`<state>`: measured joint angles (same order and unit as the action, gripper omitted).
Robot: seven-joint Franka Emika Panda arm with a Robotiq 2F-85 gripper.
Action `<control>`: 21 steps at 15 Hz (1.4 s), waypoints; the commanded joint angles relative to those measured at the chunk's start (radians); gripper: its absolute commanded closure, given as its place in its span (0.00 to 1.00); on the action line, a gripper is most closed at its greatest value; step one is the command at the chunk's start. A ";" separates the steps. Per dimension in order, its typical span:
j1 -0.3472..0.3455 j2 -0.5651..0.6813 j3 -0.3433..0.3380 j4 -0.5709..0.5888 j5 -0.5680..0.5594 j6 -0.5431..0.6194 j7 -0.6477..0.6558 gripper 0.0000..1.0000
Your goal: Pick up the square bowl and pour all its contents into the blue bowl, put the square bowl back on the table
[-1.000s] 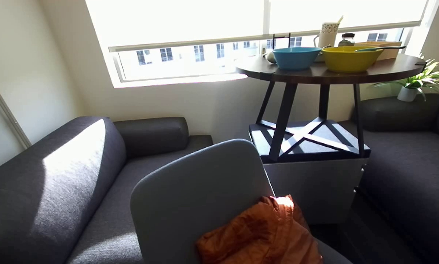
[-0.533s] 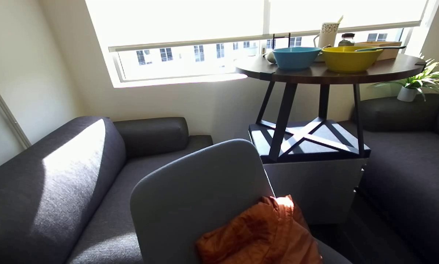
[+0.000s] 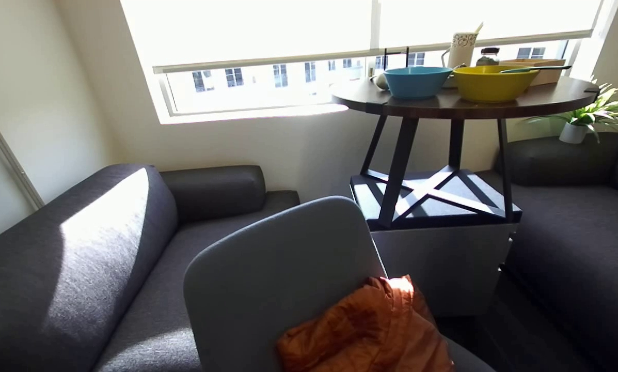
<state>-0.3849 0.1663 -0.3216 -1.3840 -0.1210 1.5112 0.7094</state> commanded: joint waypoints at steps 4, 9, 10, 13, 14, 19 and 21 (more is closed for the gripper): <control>-0.034 0.143 -0.039 0.132 0.218 -0.063 0.095 0.00; -0.087 0.304 -0.057 0.295 0.339 -0.080 0.309 0.00; -0.095 0.337 -0.054 0.338 0.333 -0.105 0.330 0.00; -0.082 0.301 -0.053 0.259 0.300 -0.058 0.300 0.00; -0.083 0.313 -0.053 0.275 0.301 -0.064 0.307 0.00; -0.090 0.349 -0.039 0.243 0.384 0.176 0.291 0.00; -0.068 0.371 -0.054 0.220 0.326 0.296 0.297 0.00</control>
<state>-0.4706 0.5156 -0.3658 -1.1307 0.2339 1.6688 1.0094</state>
